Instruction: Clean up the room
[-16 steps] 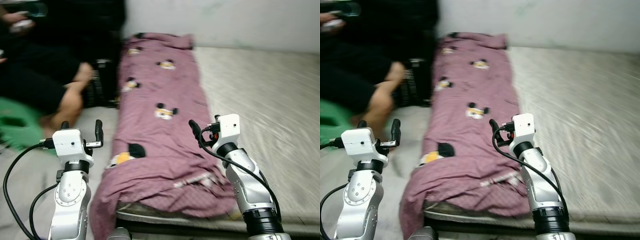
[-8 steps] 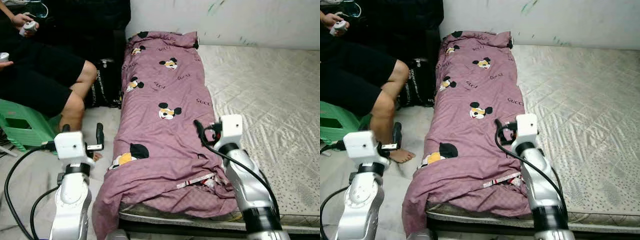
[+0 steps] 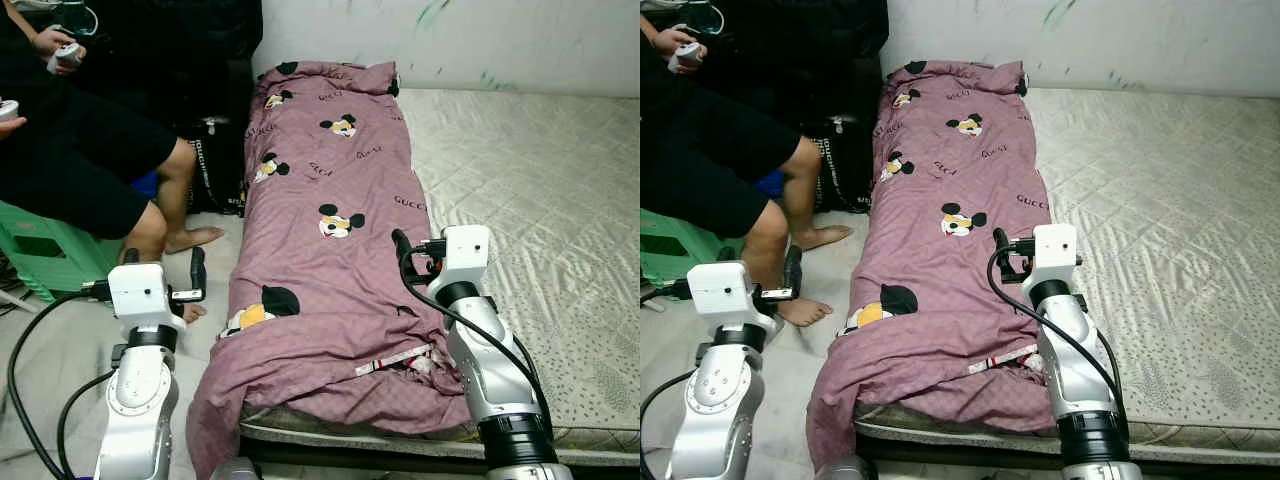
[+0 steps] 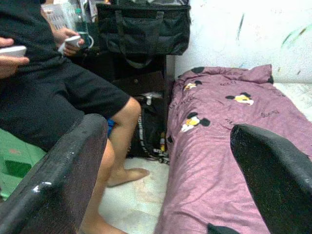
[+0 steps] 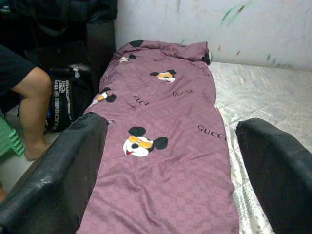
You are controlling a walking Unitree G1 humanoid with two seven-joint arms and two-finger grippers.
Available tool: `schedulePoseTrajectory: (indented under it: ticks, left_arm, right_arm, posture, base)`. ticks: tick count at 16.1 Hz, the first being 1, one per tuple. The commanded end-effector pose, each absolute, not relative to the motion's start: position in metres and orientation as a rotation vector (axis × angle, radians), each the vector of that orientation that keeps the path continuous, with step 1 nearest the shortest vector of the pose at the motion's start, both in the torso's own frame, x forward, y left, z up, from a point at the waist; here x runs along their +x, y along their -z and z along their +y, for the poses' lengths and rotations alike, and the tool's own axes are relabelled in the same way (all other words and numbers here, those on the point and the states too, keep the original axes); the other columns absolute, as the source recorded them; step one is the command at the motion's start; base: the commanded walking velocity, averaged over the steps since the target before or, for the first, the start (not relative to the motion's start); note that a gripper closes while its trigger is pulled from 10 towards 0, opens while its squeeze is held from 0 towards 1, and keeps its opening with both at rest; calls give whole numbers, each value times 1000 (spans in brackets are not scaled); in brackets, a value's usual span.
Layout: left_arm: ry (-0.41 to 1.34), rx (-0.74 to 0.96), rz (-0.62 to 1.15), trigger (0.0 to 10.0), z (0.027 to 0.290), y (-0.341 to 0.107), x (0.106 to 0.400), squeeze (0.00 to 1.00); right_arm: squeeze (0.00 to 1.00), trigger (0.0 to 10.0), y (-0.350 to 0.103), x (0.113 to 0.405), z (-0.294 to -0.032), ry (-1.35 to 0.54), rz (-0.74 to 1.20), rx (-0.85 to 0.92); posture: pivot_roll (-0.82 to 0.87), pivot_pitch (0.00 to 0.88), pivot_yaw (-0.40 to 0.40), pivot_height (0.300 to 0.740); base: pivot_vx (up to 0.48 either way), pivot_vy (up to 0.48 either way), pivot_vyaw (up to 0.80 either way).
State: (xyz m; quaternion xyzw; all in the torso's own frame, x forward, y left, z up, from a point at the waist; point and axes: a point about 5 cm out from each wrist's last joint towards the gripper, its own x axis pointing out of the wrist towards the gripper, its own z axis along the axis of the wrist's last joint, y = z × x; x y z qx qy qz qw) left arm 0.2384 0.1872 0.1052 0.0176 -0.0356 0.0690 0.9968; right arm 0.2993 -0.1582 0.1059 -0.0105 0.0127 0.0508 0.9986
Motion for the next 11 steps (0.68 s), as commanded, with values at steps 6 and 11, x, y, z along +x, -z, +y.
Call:
schedulePoseTrajectory:
  ticks: [6,11]
  left_arm:
    - [-136,34,-48,10000,184,-100,229,0]
    - [-136,49,-59,10000,184,-106,234,0]
  right_arm:
    - [0,10000,-110,292,-174,-84,19,-25]
    - [0,10000,-119,301,-155,-120,-24,17]
  posture:
    - [-33,0,-6,740]
    - [-37,0,20,740]
  base:
    - [0,0,-489]
    - [0,0,-160]
